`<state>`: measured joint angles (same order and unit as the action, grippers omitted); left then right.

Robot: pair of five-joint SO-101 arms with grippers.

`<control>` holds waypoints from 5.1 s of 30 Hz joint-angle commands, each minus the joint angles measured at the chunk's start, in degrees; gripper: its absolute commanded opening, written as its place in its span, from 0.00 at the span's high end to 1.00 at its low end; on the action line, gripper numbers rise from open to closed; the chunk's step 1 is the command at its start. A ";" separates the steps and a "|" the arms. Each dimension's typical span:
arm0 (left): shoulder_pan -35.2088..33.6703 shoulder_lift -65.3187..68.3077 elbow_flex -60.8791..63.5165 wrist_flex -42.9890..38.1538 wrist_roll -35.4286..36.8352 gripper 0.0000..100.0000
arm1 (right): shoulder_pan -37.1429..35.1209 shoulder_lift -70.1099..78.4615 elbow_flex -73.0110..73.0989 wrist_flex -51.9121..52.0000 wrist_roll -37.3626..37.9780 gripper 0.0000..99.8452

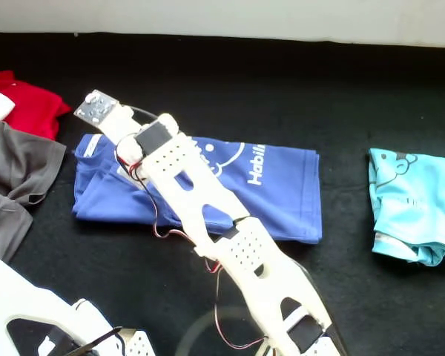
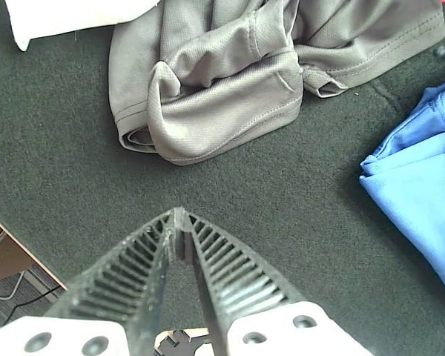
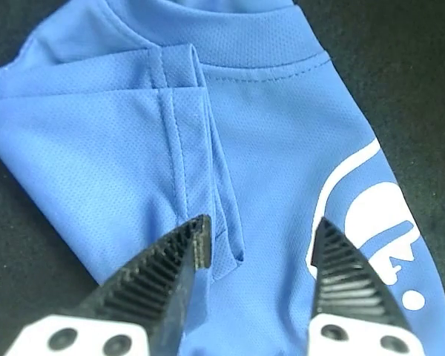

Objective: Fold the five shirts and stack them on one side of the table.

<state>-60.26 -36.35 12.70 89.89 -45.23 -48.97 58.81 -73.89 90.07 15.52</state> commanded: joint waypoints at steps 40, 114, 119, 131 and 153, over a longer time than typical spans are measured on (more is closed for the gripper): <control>4.00 -1.01 -1.54 -0.79 -0.53 0.99 | 46.64 -29.58 56.04 -4.26 -21.19 0.79; 4.00 -1.54 -1.63 -0.88 -0.26 0.99 | 15.87 -44.00 37.93 1.54 -9.41 0.99; 4.26 -1.36 -1.63 -1.14 -0.26 0.99 | 9.01 -40.57 37.58 -5.49 -9.41 0.99; 7.69 -1.27 -1.45 -0.79 -0.18 0.99 | 1.98 -29.49 37.41 -19.03 -9.23 0.99; 7.69 -1.54 2.59 -1.23 -0.26 0.99 | 4.70 -25.54 21.14 -5.05 -9.14 0.81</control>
<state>-53.32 -36.35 15.25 89.54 -45.23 -47.12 33.49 -46.55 77.58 6.73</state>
